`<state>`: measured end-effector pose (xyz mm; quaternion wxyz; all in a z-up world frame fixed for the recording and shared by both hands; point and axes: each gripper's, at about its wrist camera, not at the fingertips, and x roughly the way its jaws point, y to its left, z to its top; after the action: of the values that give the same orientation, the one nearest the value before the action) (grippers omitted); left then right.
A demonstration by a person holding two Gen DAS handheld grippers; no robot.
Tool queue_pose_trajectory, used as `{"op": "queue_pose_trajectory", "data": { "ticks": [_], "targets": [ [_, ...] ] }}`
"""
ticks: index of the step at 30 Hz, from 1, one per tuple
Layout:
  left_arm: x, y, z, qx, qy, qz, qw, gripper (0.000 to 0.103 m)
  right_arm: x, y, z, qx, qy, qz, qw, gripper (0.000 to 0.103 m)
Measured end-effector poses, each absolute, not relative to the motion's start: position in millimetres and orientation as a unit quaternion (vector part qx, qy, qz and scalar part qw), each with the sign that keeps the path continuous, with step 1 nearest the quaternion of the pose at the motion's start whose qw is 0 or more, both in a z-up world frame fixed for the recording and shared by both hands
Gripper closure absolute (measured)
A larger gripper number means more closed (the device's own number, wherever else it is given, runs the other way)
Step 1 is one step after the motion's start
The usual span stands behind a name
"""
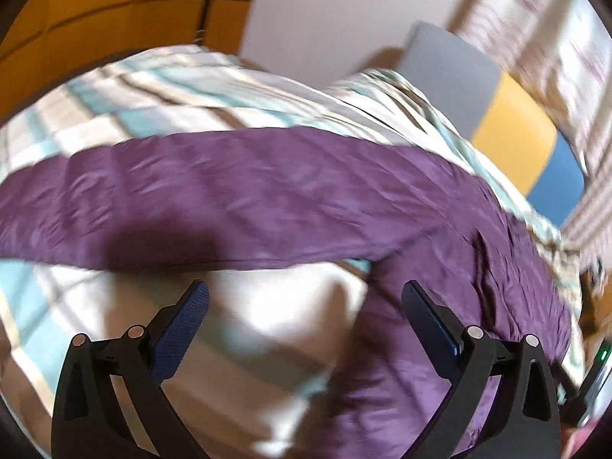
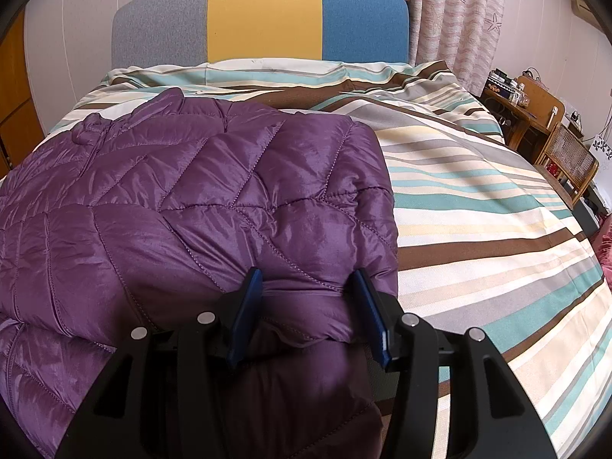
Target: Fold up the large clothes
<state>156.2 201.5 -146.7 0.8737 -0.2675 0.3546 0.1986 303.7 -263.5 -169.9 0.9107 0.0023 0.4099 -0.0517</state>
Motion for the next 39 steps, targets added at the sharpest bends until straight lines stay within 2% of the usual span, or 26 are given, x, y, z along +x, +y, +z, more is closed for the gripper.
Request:
{"op": "queue_pose_trajectory", "data": {
  "ticks": [12,16,23,26,31,32,33,34,37,39],
  "targets": [
    [78,266,-161,-0.410,0.275,0.270,0.827,0.007,304,-264,-169,0.002,0.410,-0.052,0.911,0.053],
    [65,275,-163,-0.435,0.249,0.276,0.820,0.017,303,-264,-169,0.002,0.410,-0.052,0.911,0.052],
    [45,299,-166,-0.490,0.196,0.298,0.795,0.024,304,-264,-170,0.001,0.410,-0.052,0.911,0.051],
    [38,314,-169,-0.510,0.181,0.309,0.782,0.031,304,-264,-170,0.001,0.410,-0.052,0.911,0.051],
    [37,338,-170,-0.532,0.166,0.328,0.763,0.035,303,-265,-169,0.001,0.410,-0.052,0.911,0.051],
    [36,342,-171,-0.533,0.167,0.334,0.759,0.041,303,-265,-169,0.001,0.410,-0.052,0.911,0.051],
    [36,346,-172,-0.535,0.168,0.341,0.754,0.053,303,-265,-169,0.001,0.410,-0.052,0.911,0.051],
    [37,350,-173,-0.539,0.172,0.350,0.747,0.071,303,-265,-169,0.001,0.410,-0.052,0.911,0.051],
    [39,358,-177,-0.546,0.185,0.362,0.732,0.086,303,-265,-169,0.001,0.410,-0.052,0.911,0.051],
    [48,351,-163,-0.511,0.188,0.368,0.754,0.090,303,-265,-169,0.001,0.410,-0.052,0.911,0.051]
  ]
}}
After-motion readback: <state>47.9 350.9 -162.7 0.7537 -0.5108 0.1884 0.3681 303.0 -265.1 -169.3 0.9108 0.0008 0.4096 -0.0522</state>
